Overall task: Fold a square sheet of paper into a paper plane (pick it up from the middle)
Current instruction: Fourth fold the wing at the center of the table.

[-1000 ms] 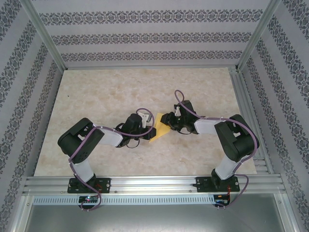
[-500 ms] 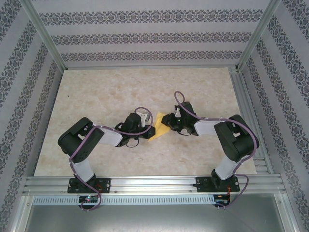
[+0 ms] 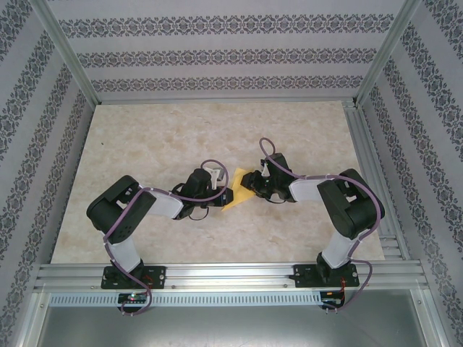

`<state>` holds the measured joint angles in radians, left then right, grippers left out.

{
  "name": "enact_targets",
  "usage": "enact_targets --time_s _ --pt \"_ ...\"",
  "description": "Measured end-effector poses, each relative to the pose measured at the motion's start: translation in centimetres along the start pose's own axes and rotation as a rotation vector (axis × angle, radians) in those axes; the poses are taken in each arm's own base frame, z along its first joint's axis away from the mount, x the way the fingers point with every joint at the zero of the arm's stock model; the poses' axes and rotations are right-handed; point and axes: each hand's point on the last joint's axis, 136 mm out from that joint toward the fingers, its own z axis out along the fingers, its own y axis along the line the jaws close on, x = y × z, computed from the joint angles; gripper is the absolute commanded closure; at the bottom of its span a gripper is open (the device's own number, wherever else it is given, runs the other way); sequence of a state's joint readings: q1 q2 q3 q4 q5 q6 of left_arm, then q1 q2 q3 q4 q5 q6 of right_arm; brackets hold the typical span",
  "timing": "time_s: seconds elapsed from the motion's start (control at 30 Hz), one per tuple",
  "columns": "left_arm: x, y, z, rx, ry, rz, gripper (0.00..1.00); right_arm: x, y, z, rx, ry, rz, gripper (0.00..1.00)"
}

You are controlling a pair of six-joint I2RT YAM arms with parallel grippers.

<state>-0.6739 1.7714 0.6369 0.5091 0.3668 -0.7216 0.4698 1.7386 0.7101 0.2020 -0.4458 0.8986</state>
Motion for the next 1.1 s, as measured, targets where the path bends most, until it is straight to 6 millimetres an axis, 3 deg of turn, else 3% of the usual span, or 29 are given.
enact_targets --time_s 0.13,0.43,0.8,1.1 --pt "-0.3 0.3 -0.1 -0.001 -0.003 -0.018 0.71 -0.1 -0.1 0.0 0.016 0.001 0.004 0.60" --pt "-0.5 0.3 0.1 0.013 0.007 -0.028 0.70 -0.2 -0.1 0.0 0.027 0.000 0.008 0.58" --pt "0.0 -0.1 1.2 0.052 0.060 -0.034 0.82 -0.2 -0.1 0.1 0.050 0.003 0.008 0.56" --pt "-1.4 -0.2 0.0 0.057 0.035 -0.046 0.66 -0.3 -0.2 0.2 0.099 0.002 0.011 0.54"
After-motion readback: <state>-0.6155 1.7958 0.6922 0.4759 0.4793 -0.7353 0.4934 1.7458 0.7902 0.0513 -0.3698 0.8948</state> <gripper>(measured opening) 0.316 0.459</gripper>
